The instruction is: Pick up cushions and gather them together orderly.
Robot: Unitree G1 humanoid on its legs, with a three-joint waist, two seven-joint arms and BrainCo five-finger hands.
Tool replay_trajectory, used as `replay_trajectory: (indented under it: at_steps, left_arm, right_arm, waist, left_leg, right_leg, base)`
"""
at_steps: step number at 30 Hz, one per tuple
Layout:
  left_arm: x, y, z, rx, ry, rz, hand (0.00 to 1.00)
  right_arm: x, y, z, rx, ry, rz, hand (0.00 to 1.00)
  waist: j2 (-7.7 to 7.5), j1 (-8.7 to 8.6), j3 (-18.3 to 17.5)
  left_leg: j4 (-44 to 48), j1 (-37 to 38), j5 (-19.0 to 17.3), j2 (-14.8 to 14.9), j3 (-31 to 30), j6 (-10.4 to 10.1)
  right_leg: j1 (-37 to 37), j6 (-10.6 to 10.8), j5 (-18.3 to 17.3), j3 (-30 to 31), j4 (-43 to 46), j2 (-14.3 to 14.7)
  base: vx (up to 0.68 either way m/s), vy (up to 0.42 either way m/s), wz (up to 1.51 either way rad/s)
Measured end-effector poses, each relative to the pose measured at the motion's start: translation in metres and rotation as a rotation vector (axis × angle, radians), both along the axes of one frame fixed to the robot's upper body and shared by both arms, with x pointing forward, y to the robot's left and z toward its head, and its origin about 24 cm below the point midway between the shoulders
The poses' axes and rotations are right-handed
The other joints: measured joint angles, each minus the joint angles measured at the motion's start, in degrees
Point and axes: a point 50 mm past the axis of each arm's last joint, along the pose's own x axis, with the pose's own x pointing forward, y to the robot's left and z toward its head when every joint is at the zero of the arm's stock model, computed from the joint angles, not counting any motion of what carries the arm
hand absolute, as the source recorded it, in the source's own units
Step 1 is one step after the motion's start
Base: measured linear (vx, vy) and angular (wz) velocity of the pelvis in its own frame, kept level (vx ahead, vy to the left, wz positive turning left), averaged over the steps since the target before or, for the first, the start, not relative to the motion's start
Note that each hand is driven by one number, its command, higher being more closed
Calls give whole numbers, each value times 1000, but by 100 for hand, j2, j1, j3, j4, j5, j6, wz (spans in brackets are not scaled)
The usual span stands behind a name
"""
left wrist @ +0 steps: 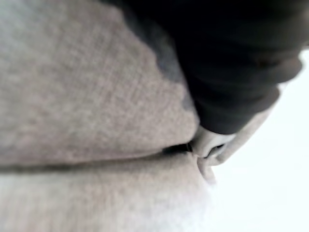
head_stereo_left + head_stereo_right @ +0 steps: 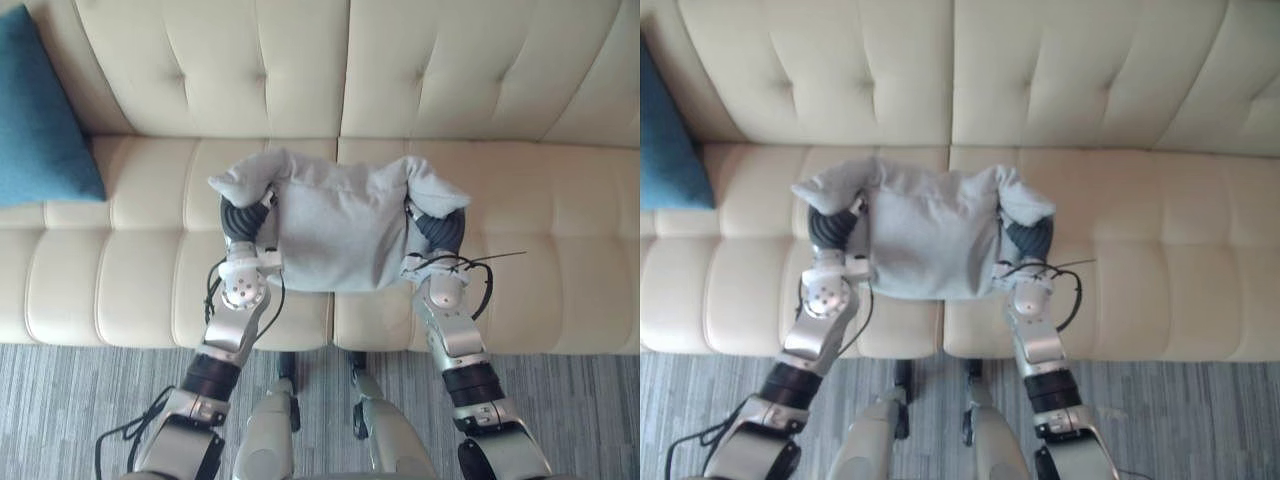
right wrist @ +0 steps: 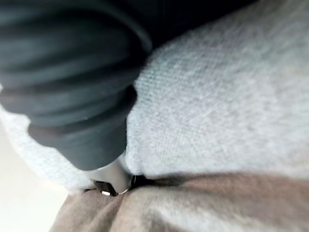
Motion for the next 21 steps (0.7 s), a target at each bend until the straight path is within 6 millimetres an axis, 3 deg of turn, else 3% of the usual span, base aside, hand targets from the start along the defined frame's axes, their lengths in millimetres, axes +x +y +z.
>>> replay_trajectory:
  at_steps: [10,12,16,19,21]
  left_arm:
    - [39,28,97,95,-191,115,0]
    - [43,42,121,98,-225,160,0]
    - [47,63,139,87,-225,194,0]
    - [41,88,157,25,-273,213,0]
    - [29,118,173,-45,-326,266,0]
  right_arm:
    - [36,-22,85,27,-189,-131,0]
    - [42,-33,106,25,-220,-157,0]
    - [49,-45,123,26,-227,-169,0]
    - [47,-58,138,33,-260,-155,0]
    - [45,-71,142,53,-267,-162,0]
  waist:
    - [-14,-9,401]
    - [-18,-42,546]
    - [-14,-80,599]
    - [-14,-75,610]
    - [-11,-74,620]
  left_leg:
    - [34,-522,169,-5,0,-26]
    - [-10,-518,202,-6,-24,-35]
    - [-49,-518,210,-27,-36,-24]
    - [-112,-549,235,-55,-28,-8]
    - [-109,-549,234,-48,-29,-8]
  right_leg:
    - [-516,21,200,25,-1,1]
    - [-521,34,229,-13,-1,4]
    - [-528,38,232,-25,-2,-7]
    - [-598,42,235,-21,-1,-28]
    - [-597,57,245,-28,-1,-27]
  base:
    - [-19,-16,0]
    - [0,-33,5]
    - [0,0,0]
    - [0,0,0]
    - [0,0,0]
